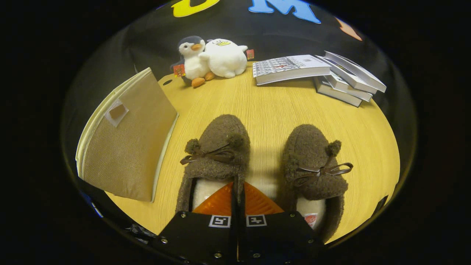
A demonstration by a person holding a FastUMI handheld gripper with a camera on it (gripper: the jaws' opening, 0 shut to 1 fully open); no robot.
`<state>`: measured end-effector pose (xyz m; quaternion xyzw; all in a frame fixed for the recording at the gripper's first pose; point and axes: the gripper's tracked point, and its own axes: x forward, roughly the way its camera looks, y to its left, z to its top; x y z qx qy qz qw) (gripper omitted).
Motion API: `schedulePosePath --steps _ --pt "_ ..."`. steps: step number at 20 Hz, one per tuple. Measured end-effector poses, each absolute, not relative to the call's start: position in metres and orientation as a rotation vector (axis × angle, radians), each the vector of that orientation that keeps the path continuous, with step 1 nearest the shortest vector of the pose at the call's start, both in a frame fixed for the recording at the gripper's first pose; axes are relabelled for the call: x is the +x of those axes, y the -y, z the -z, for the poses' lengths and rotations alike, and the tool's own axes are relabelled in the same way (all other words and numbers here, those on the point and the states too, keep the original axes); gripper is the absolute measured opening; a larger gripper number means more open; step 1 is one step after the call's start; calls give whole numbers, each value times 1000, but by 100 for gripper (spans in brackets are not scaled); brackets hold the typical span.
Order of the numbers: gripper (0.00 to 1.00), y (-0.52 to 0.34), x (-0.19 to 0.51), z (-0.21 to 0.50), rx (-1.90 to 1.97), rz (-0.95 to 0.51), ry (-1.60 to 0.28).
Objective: Open the storage box then place both shoes into the box .Put the left shoe in first, then the right shoe, with the right side of both shoes facing outward in a uniform manner.
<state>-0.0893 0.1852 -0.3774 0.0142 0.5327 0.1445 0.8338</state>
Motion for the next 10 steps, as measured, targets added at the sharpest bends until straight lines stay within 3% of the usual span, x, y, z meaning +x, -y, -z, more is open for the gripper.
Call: schedulePosePath --steps 10 --pt "0 -215 -55 299 292 -295 -1085"
